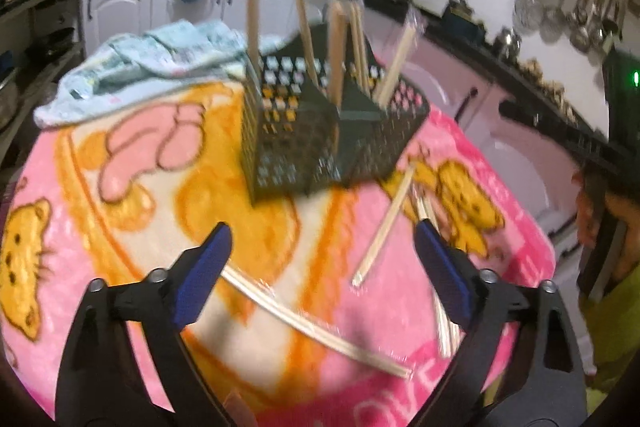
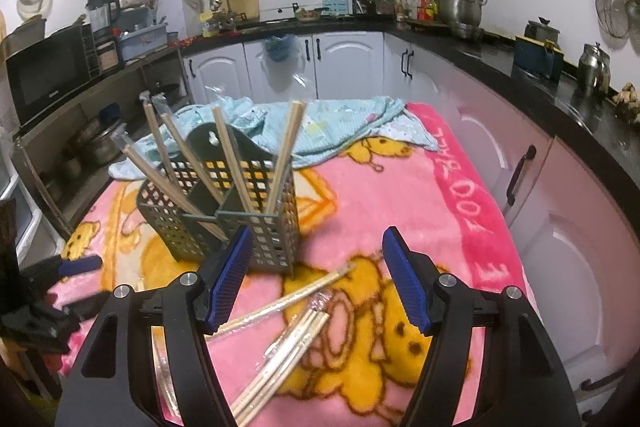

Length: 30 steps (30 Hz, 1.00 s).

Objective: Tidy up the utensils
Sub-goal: 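Move both open tools down toward the remaining wrapped chopsticks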

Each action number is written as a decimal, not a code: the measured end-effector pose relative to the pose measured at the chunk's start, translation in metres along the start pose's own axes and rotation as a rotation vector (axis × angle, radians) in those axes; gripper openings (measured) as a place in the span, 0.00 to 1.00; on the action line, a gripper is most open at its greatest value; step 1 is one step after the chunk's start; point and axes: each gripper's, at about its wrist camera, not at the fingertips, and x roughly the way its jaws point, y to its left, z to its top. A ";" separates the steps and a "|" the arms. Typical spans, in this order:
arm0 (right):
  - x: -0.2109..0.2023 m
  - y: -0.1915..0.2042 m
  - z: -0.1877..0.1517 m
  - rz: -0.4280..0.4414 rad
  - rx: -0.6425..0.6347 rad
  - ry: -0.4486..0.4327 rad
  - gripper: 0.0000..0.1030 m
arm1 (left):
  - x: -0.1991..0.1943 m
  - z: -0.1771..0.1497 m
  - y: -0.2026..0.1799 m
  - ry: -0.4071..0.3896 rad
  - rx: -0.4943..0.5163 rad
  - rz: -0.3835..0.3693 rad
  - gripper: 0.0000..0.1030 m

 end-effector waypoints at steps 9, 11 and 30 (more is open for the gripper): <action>0.027 -0.019 -0.016 -0.015 0.029 0.088 0.46 | 0.035 -0.018 -0.012 0.146 0.056 -0.061 0.47; 0.035 -0.020 -0.020 -0.008 0.028 0.117 0.44 | 0.043 -0.022 -0.017 0.177 0.074 -0.076 0.46; 0.127 -0.015 -0.053 0.106 0.045 0.382 0.34 | 0.081 -0.033 -0.024 0.247 0.154 -0.058 0.27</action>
